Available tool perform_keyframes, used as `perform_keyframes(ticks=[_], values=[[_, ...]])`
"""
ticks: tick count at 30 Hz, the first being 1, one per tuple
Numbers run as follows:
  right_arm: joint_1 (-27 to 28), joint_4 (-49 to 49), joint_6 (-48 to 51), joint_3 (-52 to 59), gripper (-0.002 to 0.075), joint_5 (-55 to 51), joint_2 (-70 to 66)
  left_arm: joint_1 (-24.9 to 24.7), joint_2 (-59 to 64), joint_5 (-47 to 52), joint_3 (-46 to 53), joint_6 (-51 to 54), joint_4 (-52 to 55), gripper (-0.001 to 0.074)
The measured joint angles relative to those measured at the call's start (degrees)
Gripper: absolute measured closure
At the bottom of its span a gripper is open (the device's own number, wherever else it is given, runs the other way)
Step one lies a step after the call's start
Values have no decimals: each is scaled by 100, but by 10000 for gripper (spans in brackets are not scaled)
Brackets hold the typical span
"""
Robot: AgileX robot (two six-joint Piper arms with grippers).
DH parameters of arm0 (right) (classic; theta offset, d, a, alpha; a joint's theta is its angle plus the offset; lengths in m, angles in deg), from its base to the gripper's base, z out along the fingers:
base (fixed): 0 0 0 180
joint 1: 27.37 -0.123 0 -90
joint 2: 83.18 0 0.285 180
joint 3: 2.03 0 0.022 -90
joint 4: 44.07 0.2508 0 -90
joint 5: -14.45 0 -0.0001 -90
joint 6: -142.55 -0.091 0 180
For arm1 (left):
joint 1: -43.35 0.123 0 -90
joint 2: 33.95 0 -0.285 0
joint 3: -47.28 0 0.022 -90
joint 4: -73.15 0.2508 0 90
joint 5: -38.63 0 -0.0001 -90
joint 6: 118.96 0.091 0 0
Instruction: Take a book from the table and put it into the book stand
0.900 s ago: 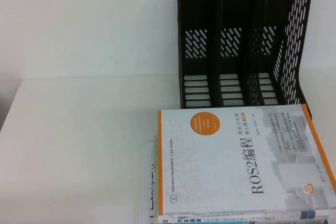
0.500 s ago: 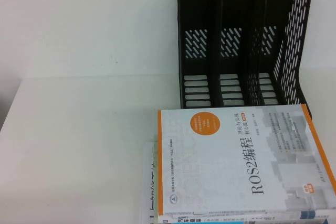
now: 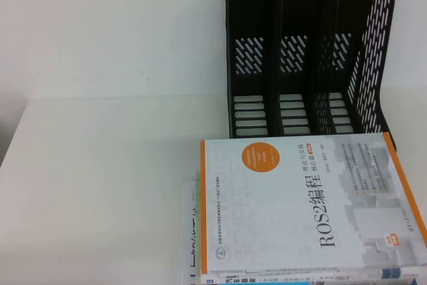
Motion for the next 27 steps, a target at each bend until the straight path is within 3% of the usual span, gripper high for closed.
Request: perform_keyframes(ticks=[21, 27], values=[[0, -52, 0, 0, 721, 0, 0, 0, 0, 0, 0, 0, 0, 737], [0, -75, 0, 27, 721, 205, 0, 0, 0, -407, 44, 0, -20, 737]])
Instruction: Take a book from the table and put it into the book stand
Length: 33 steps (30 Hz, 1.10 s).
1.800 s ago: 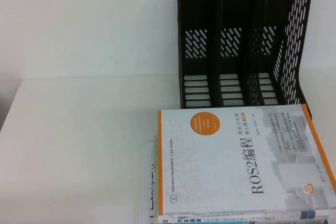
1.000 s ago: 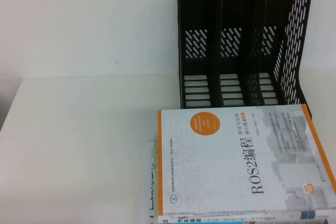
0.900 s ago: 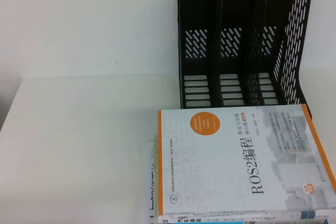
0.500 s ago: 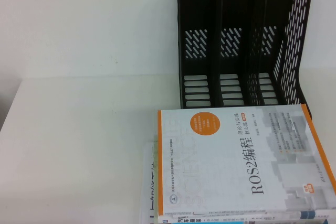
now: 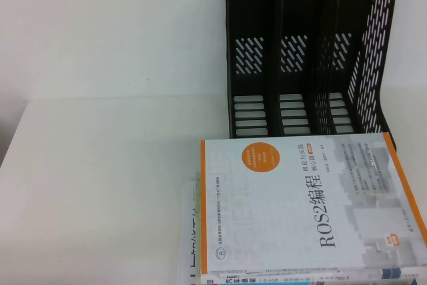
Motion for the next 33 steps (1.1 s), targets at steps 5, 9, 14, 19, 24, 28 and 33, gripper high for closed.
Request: perform_keyframes(ticks=[5, 9, 14, 19, 24, 28, 33], values=[[0, -8, 0, 10, 721, 1322, 0, 0, 0, -1418, 0, 140, 0, 738], [0, -8, 0, 10, 721, 2994, 0, 0, 0, -2802, 0, 321, 11, 738], [0, -8, 0, 10, 721, 4863, 0, 0, 0, -4111, 0, 363, 11, 738], [0, -8, -14, 10, 721, 6028, 0, 0, 0, -4785, 0, 386, 11, 738], [0, 173, -121, 10, 721, 6587, 0, 0, 0, -5032, 0, 311, -90, 738], [0, 392, -237, 10, 721, 7019, 0, 0, -13, -4419, -11, 262, -132, 738], [0, 423, -273, 10, 721, 7385, 0, 0, -13, -2999, -522, 451, -132, 738]])
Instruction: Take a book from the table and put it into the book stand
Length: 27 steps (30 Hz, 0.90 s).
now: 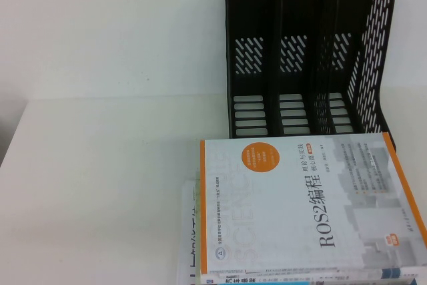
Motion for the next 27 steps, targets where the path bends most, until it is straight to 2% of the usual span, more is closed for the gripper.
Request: perform_keyframes(ticks=[6, 12, 14, 19, 21, 27], values=[[0, 45, -355, 0, 721, 332, 0, 0, 0, 461, -412, 169, 0, 738], [0, 654, -410, 0, 721, 300, 9, 0, 105, 1268, -775, 2, 0, 738], [0, 725, -331, -76, 721, -290, 9, 0, 324, 1604, -948, -87, -9, 738], [0, 1043, 263, -1104, 721, -3803, -33, 0, 1054, 2082, -1170, -154, -9, 738], [0, 1055, 636, -1450, 721, -4820, -215, 0, 1372, 2171, -1192, -162, -94, 738], [0, 1297, 947, -2074, 721, -6360, -1228, 0, 2399, 2296, -1197, -197, -713, 738]])
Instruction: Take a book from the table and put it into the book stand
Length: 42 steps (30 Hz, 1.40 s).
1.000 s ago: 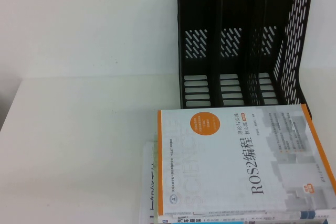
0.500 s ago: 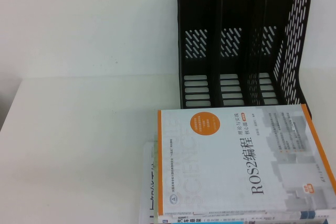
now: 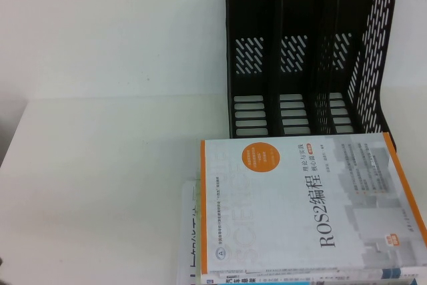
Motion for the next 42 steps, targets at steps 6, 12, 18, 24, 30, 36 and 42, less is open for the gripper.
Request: perform_keyframes(ticks=[6, 12, 18, 24, 30, 36, 42], values=[[0, 1059, 74, -261, 721, -1039, -1404, 0, 994, 283, -91, -19, -1035, 738], [0, 1436, 795, -705, 721, -2053, -2691, 0, 1998, 1611, -899, 982, -2248, 738], [0, 2087, 1234, -1040, 721, -2080, -3888, 0, 2865, 2380, -1380, 2788, -4445, 738], [0, 2445, 1631, -1212, 721, -2071, -4920, 0, 3712, 3165, -1391, 4396, -6313, 738], [-28, 2876, 2098, -1244, 721, -2060, -5373, 0, 4327, 3674, -1422, 4829, -6783, 738], [-550, 3432, 2616, -1244, 721, -1852, -5402, 0, 4571, 3728, -1422, 4960, -7053, 738], [-1061, 3629, 2648, -1244, 721, -1621, -5473, 0, 4570, 3748, -1422, 5053, -7336, 738]])
